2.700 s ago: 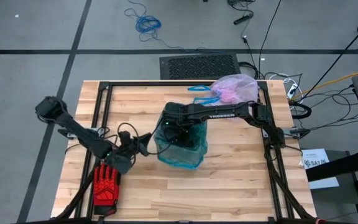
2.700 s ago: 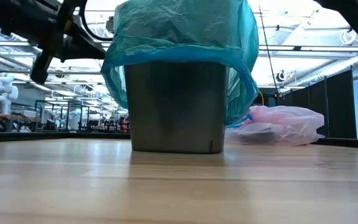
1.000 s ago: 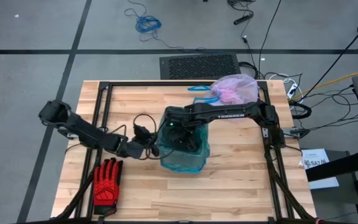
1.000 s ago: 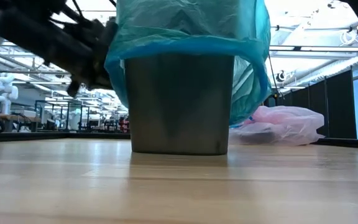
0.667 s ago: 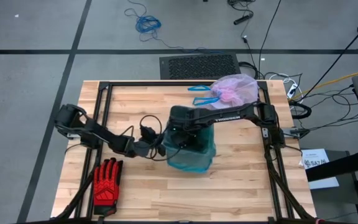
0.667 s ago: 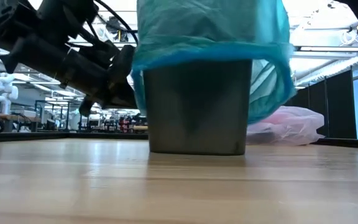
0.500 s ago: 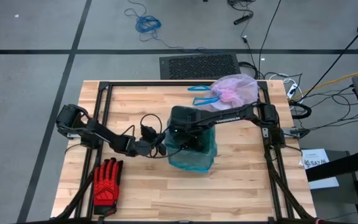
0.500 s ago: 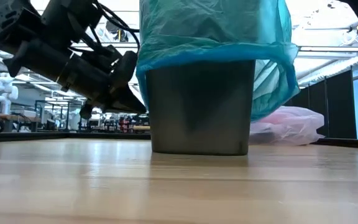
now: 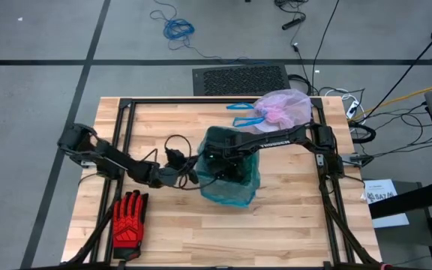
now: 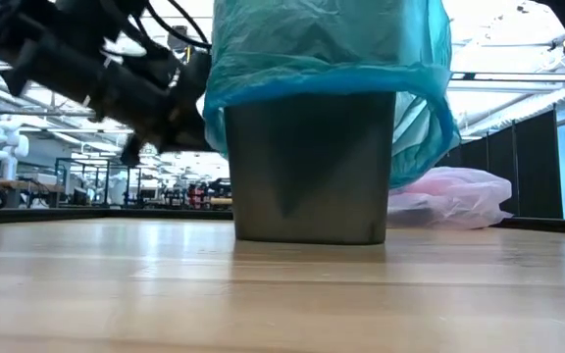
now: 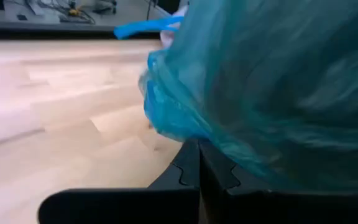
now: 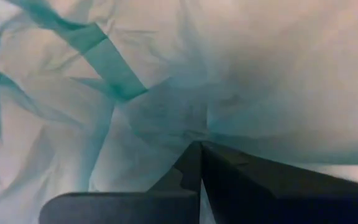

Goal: Place trash/remove bag and relplace
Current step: Insert the blue trash bag into the trash bin

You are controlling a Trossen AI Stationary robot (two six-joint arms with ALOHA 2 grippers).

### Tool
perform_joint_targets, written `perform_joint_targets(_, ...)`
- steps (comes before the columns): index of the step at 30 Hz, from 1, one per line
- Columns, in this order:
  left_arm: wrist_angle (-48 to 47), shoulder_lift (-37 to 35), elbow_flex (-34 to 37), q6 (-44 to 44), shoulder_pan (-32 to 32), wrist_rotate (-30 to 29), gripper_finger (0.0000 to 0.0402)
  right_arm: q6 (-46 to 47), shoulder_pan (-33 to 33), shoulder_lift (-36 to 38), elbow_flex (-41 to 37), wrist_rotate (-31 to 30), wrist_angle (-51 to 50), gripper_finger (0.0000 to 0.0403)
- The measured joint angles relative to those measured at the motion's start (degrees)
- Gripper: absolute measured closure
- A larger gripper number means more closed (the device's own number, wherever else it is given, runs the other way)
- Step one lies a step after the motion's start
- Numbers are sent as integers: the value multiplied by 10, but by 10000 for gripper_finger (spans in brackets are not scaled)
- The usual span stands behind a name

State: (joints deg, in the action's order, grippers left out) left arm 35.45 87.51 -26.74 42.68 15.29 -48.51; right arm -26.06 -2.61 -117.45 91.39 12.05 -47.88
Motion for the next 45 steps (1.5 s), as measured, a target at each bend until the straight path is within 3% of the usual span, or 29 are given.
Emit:
perform_joint_targets(9,-214,-167,0,39,30,-14,402,-5,0,0,0,1,-4,403)
perform_joint_targets(13,-237,-189,1,70,20,-18,402,-10,0,0,0,2,-3,403)
perform_joint_targets(18,-193,-124,1,59,-9,-16,402,-13,-1,0,0,2,0,403)
perform_joint_targets(21,-104,-74,1,26,-26,-9,402,-14,0,0,0,3,0,403)
perform_joint_targets(26,40,12,1,-42,-63,85,402,-16,0,0,0,3,0,403)
perform_joint_targets(35,92,102,1,-40,-107,168,402,-19,-4,0,0,19,15,403)
perform_joint_targets(45,92,118,1,-40,-135,184,402,12,-11,6,0,14,-1,403)
